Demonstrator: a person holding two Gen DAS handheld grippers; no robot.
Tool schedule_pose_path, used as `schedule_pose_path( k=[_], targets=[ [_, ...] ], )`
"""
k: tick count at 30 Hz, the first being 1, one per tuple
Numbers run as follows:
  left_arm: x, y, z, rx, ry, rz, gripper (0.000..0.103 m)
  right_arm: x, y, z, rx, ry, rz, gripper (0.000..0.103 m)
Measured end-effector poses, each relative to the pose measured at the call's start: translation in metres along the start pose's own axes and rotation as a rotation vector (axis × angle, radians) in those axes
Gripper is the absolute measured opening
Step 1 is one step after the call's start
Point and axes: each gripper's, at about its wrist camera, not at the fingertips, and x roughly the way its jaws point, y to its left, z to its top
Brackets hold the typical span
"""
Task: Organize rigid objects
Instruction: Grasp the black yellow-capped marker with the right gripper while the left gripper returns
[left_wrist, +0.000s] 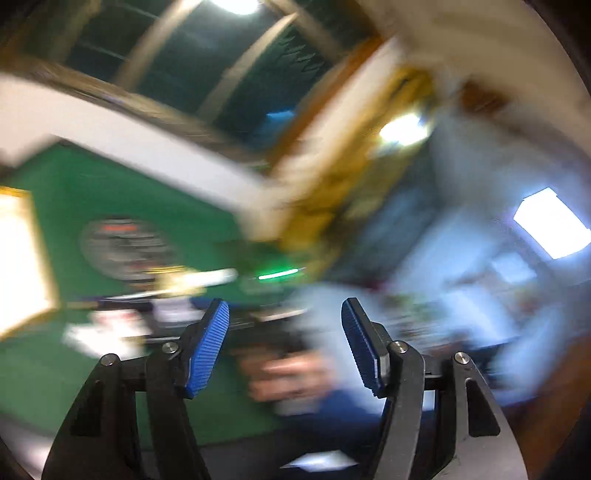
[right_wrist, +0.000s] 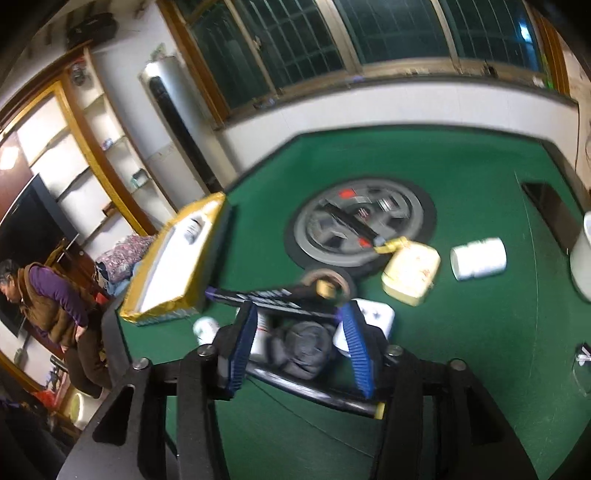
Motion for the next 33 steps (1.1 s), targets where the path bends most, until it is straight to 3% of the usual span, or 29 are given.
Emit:
schedule_pose_path(
  k=[1, 3, 4, 6, 10, 16, 19, 21, 23, 25, 27, 28, 31, 33],
  targets=[
    [0.012, 0.01, -0.008, 0.032, 0.04, 0.123, 0.063, 0.005, -0.004, -0.001, 0.014, 0.022, -0.001, 0.044],
    [0.034, 0.033, -0.023, 0.04, 0.094, 0.272, 0.063, 0.013, -0.009, -0.002, 0.038, 0.057, -0.002, 0.044],
    [0.041, 0.043, -0.029, 0.032, 0.121, 0.312, 0.063, 0.017, -0.013, -0.003, 0.057, 0.081, -0.006, 0.044],
    [0.057, 0.067, -0.04, -0.036, 0.199, 0.318, 0.063, 0.021, -0.019, -0.004, 0.09, 0.102, -0.011, 0.044],
    [0.055, 0.095, -0.056, -0.141, 0.233, 0.332, 0.063, 0.026, -0.026, -0.008, 0.132, 0.16, 0.008, 0.045],
    [0.041, 0.118, -0.071, -0.18, 0.223, 0.383, 0.063, 0.033, 0.014, -0.029, 0.038, 0.396, 0.218, 0.045],
    [0.049, 0.123, -0.072, -0.202, 0.228, 0.389, 0.063, 0.033, 0.049, -0.043, -0.162, 0.44, 0.184, 0.045],
    [0.054, 0.128, -0.073, -0.202, 0.236, 0.4, 0.063, 0.034, 0.059, -0.05, -0.225, 0.424, 0.095, 0.045],
    [0.061, 0.127, -0.072, -0.187, 0.246, 0.417, 0.063, 0.036, 0.064, -0.056, -0.282, 0.42, 0.019, 0.045],
    [0.066, 0.121, -0.07, -0.136, 0.247, 0.452, 0.063, 0.038, 0.067, -0.062, -0.3, 0.41, 0.003, 0.043],
    [0.072, 0.108, -0.068, -0.023, 0.248, 0.523, 0.063, 0.038, 0.072, -0.067, -0.333, 0.402, -0.019, 0.033],
    [0.074, 0.104, -0.066, 0.027, 0.249, 0.538, 0.063, 0.037, 0.076, -0.071, -0.355, 0.404, -0.027, 0.015],
    [0.087, 0.095, -0.062, 0.167, 0.286, 0.544, 0.063, 0.032, 0.071, -0.07, -0.32, 0.394, -0.016, 0.013],
    [0.092, 0.095, -0.059, 0.194, 0.311, 0.515, 0.063, 0.028, 0.063, -0.067, -0.288, 0.381, -0.03, 0.013]
  ],
)
